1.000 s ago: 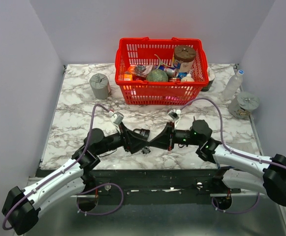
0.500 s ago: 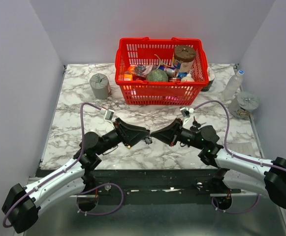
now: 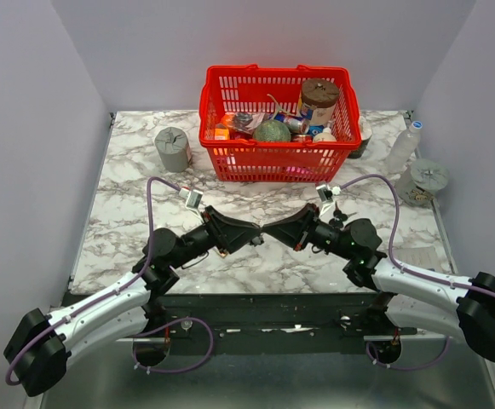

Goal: Unlock with the key

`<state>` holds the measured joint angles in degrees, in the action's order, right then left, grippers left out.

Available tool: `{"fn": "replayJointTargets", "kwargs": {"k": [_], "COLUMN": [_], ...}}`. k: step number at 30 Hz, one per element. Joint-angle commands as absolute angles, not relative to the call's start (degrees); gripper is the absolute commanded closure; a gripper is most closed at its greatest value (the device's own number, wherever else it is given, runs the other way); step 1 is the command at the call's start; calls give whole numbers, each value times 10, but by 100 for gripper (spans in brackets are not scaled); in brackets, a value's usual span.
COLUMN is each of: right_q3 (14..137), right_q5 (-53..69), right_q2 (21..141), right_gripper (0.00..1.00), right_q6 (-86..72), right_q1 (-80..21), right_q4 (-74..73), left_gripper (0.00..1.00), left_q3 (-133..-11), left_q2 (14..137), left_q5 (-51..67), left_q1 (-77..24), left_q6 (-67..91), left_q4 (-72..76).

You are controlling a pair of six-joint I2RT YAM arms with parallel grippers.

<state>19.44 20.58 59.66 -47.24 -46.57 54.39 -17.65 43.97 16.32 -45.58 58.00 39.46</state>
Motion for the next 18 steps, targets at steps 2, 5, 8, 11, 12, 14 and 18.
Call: {"fn": "replayJointTargets", "kwargs": {"k": [2,5,8,11,12,14,18], "right_q3": [190,193,194,198,198,198,198], "right_q5": [192,200,210,221,222,226,228], "right_q2": [602,609,616,621,623,625,627], "right_gripper": [99,99,99,99,99,99,99], "right_q6": [-474,-475,-476,-477,-479,-479,-480], "right_q1": [-470,-470,-470,-471,-471,-470,-470], "right_q4": [577,580,589,591,592,593,595], "left_gripper": [54,64,69,70,71,71,73], "left_q3": [-178,-176,-177,-178,-179,-180,-178], "left_q2": [441,443,446,451,453,456,457], "left_q5": [142,137,133,129,128,127,121], "left_q1": [-463,-464,-465,-466,-466,-466,-467], "left_q6": [574,571,570,567,566,563,555], "left_q4": [427,427,429,430,431,434,432]}}
